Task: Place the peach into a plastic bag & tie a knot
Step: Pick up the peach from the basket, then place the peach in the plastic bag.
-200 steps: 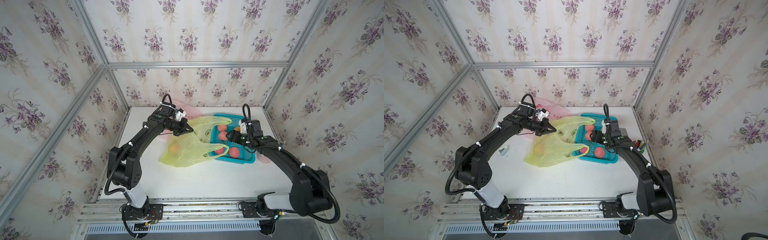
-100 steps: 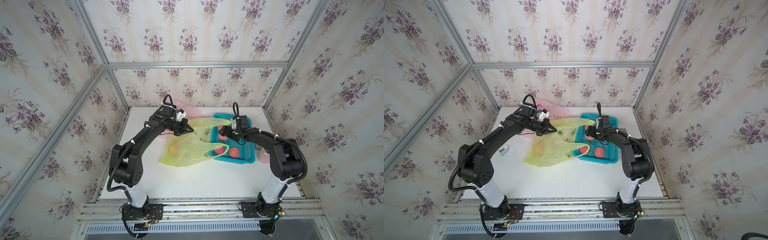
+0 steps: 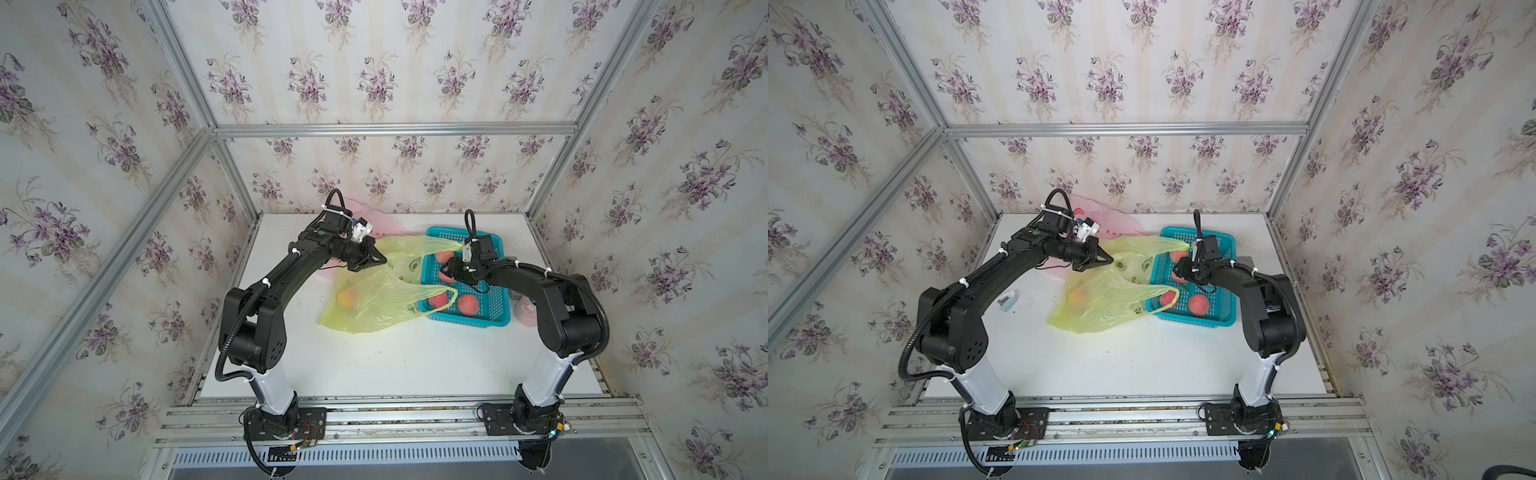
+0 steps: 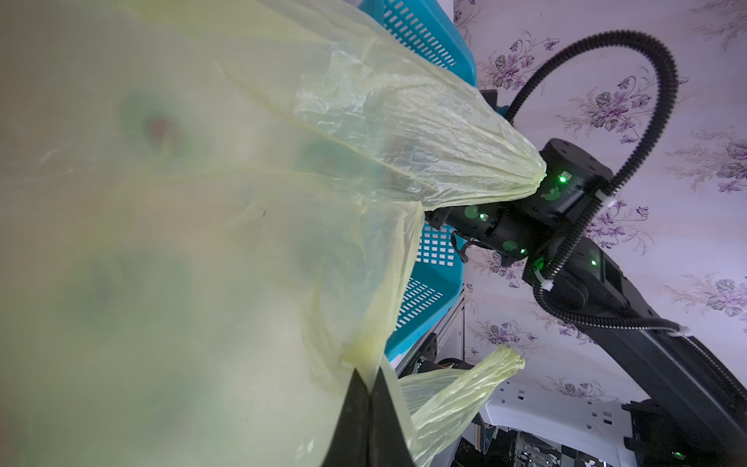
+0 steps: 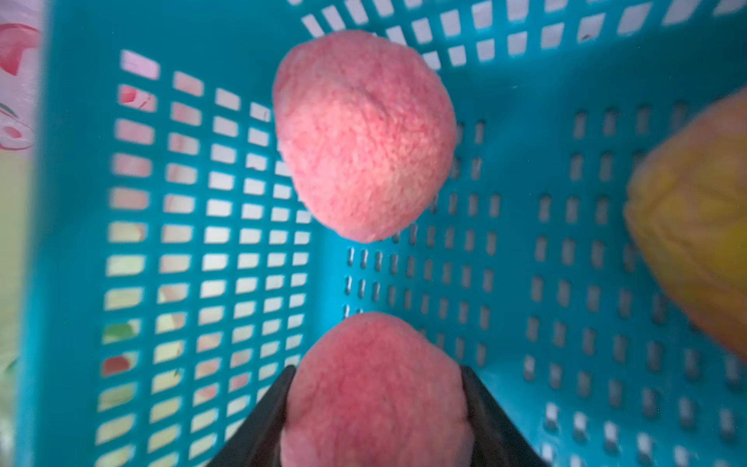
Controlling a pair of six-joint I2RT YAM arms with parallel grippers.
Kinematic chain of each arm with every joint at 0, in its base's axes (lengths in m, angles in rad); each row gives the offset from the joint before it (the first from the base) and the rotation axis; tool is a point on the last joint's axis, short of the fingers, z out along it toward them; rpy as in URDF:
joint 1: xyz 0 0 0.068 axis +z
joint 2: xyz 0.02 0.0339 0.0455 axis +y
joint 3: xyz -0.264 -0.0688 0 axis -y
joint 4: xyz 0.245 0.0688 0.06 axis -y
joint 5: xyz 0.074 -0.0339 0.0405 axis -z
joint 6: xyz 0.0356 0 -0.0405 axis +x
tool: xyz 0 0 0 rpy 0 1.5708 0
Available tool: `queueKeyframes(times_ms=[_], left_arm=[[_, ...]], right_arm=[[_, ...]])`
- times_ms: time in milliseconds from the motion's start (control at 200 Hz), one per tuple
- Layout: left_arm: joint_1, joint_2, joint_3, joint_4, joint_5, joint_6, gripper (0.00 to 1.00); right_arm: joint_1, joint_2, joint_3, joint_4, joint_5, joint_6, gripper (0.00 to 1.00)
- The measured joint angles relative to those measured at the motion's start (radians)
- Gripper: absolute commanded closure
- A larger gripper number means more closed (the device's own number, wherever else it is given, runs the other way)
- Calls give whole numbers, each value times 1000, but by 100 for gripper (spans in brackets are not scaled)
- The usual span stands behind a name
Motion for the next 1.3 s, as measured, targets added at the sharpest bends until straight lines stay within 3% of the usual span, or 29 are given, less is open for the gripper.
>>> queueKeyframes(times_ms=[255,420,570,679,879,1049,1299], left_arm=[[1,-1,11,8,4,-10,100],[1,-6,11,14,5,-25,100],[1,-14,11,16,7,-34,100],[1,-22,5,23,10,-38,100],[0,-28,-10,37,15,-44,100],[1,-35,-15,47,20,-44,100],[5,-35,-23,51,26,-44,100]], right_arm=[[30,-294,-108,-27,-51,5,49],[92,-389,-130,-55,-104,31,49],[190,-341,-58,-47,-130,63,45],[238,-240,32,-33,-134,90,25],[282,-104,144,-2,-182,114,15],[277,-154,131,-29,-181,114,18],[235,-459,28,-182,-65,26,30]])
